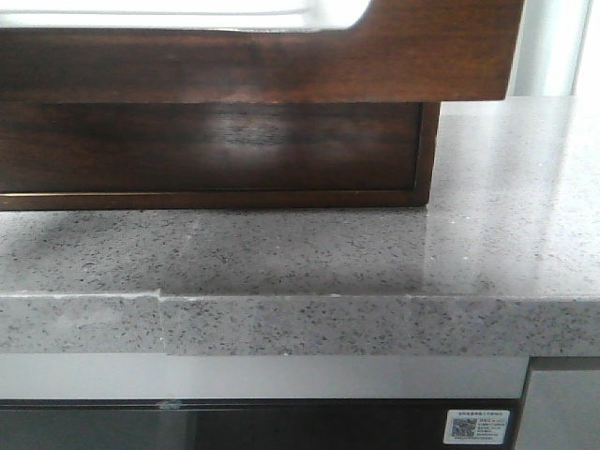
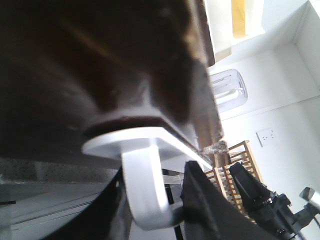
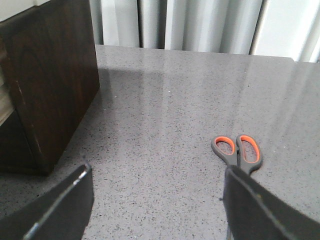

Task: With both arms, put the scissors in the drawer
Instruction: 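Lower the right gripper over the grey-and-orange scissors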

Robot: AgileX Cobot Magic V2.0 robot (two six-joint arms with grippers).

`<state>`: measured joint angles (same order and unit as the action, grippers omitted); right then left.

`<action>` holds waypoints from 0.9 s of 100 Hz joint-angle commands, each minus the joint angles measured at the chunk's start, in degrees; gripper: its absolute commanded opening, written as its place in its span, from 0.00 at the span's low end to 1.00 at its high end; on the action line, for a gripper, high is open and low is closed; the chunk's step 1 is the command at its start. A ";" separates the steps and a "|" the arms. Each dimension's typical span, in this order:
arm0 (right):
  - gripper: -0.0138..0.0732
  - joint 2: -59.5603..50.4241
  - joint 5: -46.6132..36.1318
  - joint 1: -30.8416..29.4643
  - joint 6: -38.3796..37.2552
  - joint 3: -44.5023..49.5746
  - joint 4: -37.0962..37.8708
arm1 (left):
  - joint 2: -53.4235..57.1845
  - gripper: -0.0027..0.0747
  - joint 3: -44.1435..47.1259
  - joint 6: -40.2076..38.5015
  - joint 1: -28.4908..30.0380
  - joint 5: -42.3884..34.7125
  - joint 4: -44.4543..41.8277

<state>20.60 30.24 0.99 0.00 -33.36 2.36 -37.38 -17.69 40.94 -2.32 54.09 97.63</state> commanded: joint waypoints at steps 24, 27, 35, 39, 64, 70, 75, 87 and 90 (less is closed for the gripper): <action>0.72 0.89 -4.40 -0.30 0.00 -1.82 0.40 | 0.89 0.54 -2.37 6.99 -0.15 4.77 -3.83; 0.72 0.89 -4.40 -0.30 0.00 -1.82 0.40 | 0.89 0.54 -2.37 6.99 -0.15 4.83 -4.30; 0.72 0.89 -4.40 -0.30 0.00 -1.82 0.40 | 1.00 0.54 -2.47 6.88 -0.15 5.36 -5.64; 0.72 0.89 -4.40 -0.30 0.00 -1.82 0.40 | 1.37 0.54 -2.47 6.42 -0.15 5.70 -6.59; 0.72 0.93 -3.90 -0.30 0.00 -1.82 0.96 | 7.10 0.54 -2.72 -3.90 -0.15 4.78 -21.33; 0.72 1.32 -2.47 -0.30 -0.44 -1.94 0.96 | 9.32 0.54 -4.02 -7.97 -0.15 3.78 -26.54; 0.72 2.25 -0.78 -0.30 -2.06 -2.33 1.20 | 11.02 0.54 -5.89 -11.47 -0.15 3.51 -32.49; 0.71 7.26 3.87 -0.30 -6.16 -3.84 3.44 | 15.14 0.54 -12.22 -20.69 -0.15 3.86 -50.75; 0.71 8.88 4.91 -0.30 -7.23 -4.40 4.45 | 16.02 0.54 -14.16 -21.97 -0.15 3.99 -56.17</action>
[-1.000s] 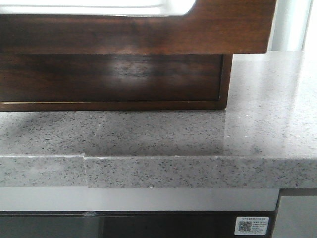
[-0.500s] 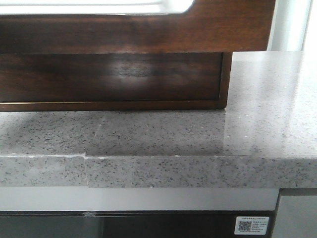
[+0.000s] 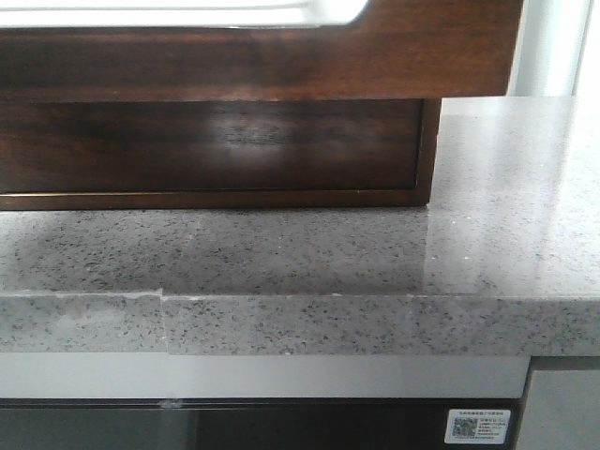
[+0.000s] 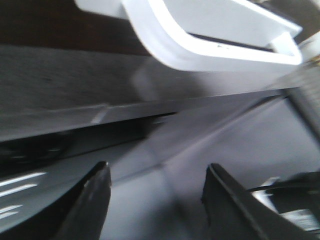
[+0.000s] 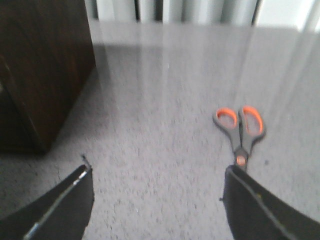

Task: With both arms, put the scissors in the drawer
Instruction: 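Lower the right gripper over the grey-and-orange scissors, then grasp the scissors with the right gripper and lift them over the drawer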

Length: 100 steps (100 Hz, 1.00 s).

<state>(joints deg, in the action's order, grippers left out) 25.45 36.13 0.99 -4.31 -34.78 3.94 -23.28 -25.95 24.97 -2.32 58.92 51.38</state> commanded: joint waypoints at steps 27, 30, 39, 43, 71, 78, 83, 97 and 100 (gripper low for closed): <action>0.71 20.85 10.27 -2.97 -9.24 -12.50 10.11 | 4.50 0.54 -14.37 -11.71 -4.05 -2.81 -34.59; 0.71 22.29 10.95 -3.84 -9.24 -13.47 10.11 | 4.50 0.54 -14.51 -11.71 -4.87 -3.74 -35.89; 0.71 26.68 12.77 -7.26 -9.24 -16.47 9.58 | 4.50 0.54 -14.59 -11.52 -7.21 -7.32 -37.89; 0.71 28.56 13.21 -9.07 -9.24 -17.59 9.09 | 4.50 0.54 -14.59 -11.36 -8.02 -8.76 -38.88; 0.71 42.87 16.21 -19.42 0.23 -24.68 0.53 | 4.40 0.54 -14.59 -11.09 -9.41 -16.60 -40.85; 0.71 46.71 17.10 -21.52 4.31 -26.78 -3.27 | 4.40 0.54 -14.59 -11.09 -9.41 -16.70 -40.85; 0.71 49.25 17.95 -22.53 7.59 -28.31 -5.64 | 4.40 0.54 -14.59 -11.09 -9.41 -16.70 -40.85; 0.71 56.04 20.07 -23.03 10.57 -32.94 -7.83 | 4.40 0.54 -14.59 -11.09 -9.41 -16.70 -40.85; 0.71 57.31 20.23 -23.03 11.08 -33.89 -7.83 | 4.40 0.54 -14.59 -11.09 -9.41 -16.70 -40.85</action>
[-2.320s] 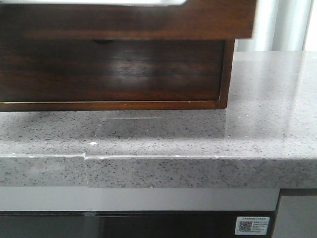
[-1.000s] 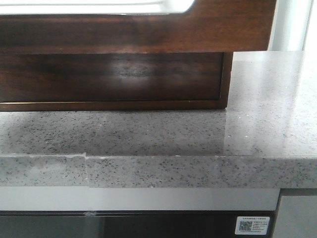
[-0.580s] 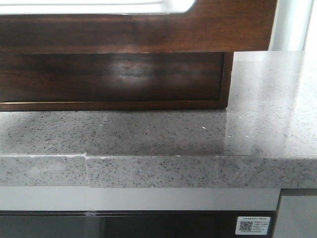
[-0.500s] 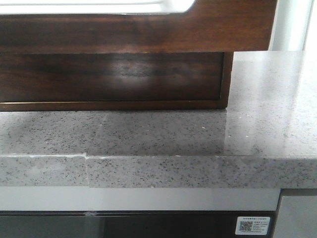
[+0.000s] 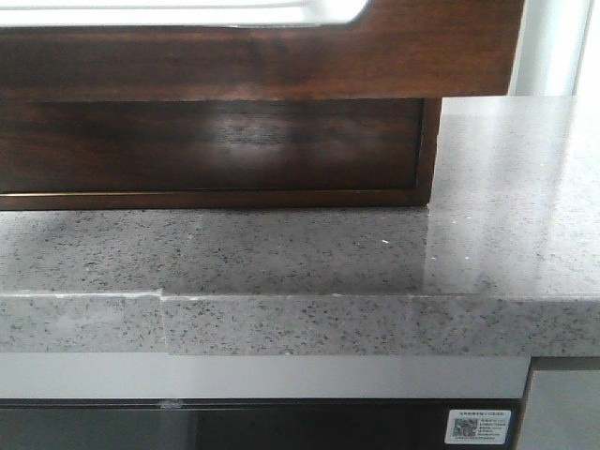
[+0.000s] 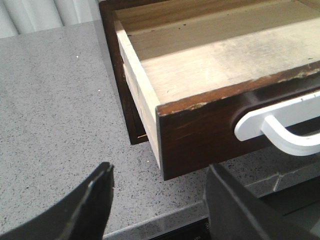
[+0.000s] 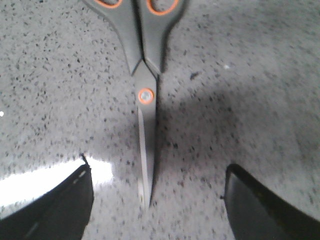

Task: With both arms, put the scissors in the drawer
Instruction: 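Grasp the scissors with the right gripper and lift them over the drawer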

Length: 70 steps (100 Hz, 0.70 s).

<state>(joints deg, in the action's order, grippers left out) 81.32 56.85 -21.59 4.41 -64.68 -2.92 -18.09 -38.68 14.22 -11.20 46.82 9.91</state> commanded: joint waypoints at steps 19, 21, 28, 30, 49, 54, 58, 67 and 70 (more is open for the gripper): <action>0.57 8.97 1.73 0.27 4.26 -10.14 -1.08 | -0.79 0.54 -1.86 -0.33 -0.53 -4.59 0.62; 0.56 9.67 2.04 0.30 4.36 -10.75 -1.08 | -0.79 0.54 -1.86 -0.33 -0.53 -4.59 0.62; 0.54 11.92 2.63 0.30 4.30 -12.64 -1.08 | -0.79 0.54 -1.86 -0.33 -0.53 -4.59 0.62; 0.54 12.55 2.71 0.30 4.39 -13.14 -1.08 | -0.79 0.54 -1.86 -0.33 -0.53 -4.59 0.62; 0.54 17.52 5.05 0.30 6.31 -17.20 -1.33 | -0.79 0.54 -1.86 -0.33 -0.53 -4.59 0.62; 0.54 18.41 5.32 0.30 6.57 -17.95 -1.33 | -0.79 0.54 -1.86 -0.33 -0.53 -4.59 0.62; 0.54 18.94 5.32 0.30 6.67 -18.40 -1.42 | -0.79 0.54 -1.86 -0.33 -0.53 -4.59 0.62; 0.54 19.84 5.70 0.30 7.23 -19.12 -1.42 | -0.79 0.54 -1.86 -0.33 -0.53 -4.59 0.62; 0.54 20.15 5.82 0.30 7.50 -19.26 -1.42 | -0.79 0.54 -1.86 -0.33 -0.53 -4.59 0.62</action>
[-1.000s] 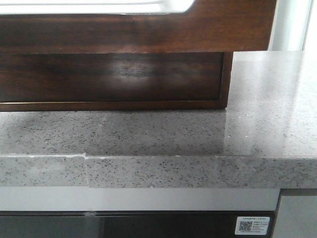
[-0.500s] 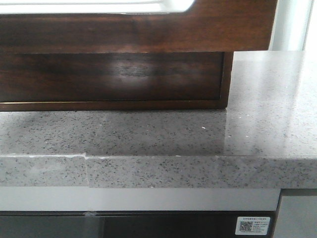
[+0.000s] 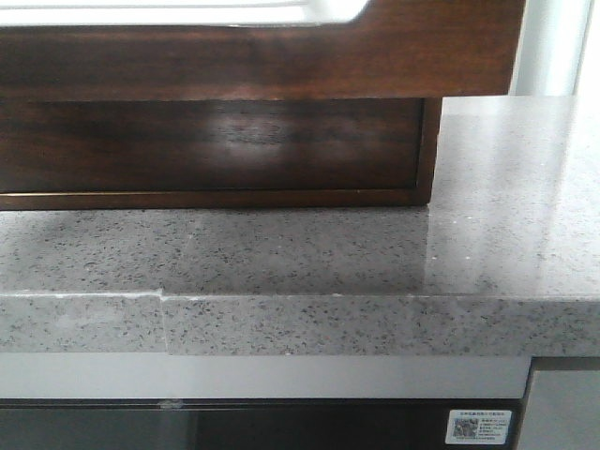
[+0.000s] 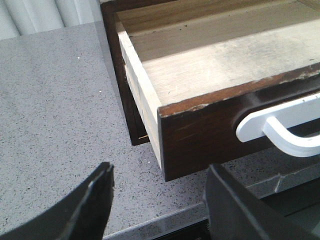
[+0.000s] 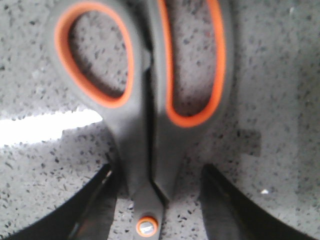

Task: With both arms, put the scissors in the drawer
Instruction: 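Grasp the scissors with the right gripper and lift them over the drawer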

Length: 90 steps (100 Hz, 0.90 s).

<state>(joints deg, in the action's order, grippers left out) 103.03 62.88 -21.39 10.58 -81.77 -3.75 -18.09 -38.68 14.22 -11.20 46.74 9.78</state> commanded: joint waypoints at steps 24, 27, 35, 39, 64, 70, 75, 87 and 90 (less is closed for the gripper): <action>0.33 -0.93 0.83 0.10 2.60 -2.88 -1.25 | -0.79 0.54 -1.86 -0.33 -0.53 -4.52 0.75; 0.30 -0.93 0.83 0.10 2.72 -2.88 -1.25 | -0.79 0.54 -1.86 -0.33 -0.53 -4.52 0.75; 0.24 -0.93 0.94 0.10 3.12 -2.88 -1.25 | -0.79 0.54 -1.86 -0.33 -0.53 -4.52 0.75; 0.22 -0.93 0.94 0.10 3.12 -2.88 -1.25 | -0.79 0.54 -1.86 -0.33 -0.53 -4.52 0.75; 0.18 -2.82 0.34 0.77 4.51 -2.88 -1.70 | -0.79 0.54 -1.86 -0.33 -0.53 -4.52 0.75; 0.18 -4.41 0.13 1.57 4.58 -3.16 -1.70 | -0.79 0.54 -1.86 -0.33 -0.53 -4.52 0.75; 0.18 -5.90 0.13 2.36 4.74 -3.81 -1.70 | -0.79 0.54 -1.86 -0.33 -0.53 -4.52 0.75; 0.18 -10.29 0.13 4.85 5.03 -6.36 -1.70 | -0.79 0.54 -1.86 -0.33 -0.53 -4.52 0.75; 0.18 -11.42 0.08 5.49 5.03 -7.42 -1.70 | -0.79 0.54 -1.86 -0.33 -0.53 -4.52 0.75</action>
<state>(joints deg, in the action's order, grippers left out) 97.58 63.97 -17.21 14.79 -85.43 -4.97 -18.09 -38.68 14.22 -11.20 46.71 9.78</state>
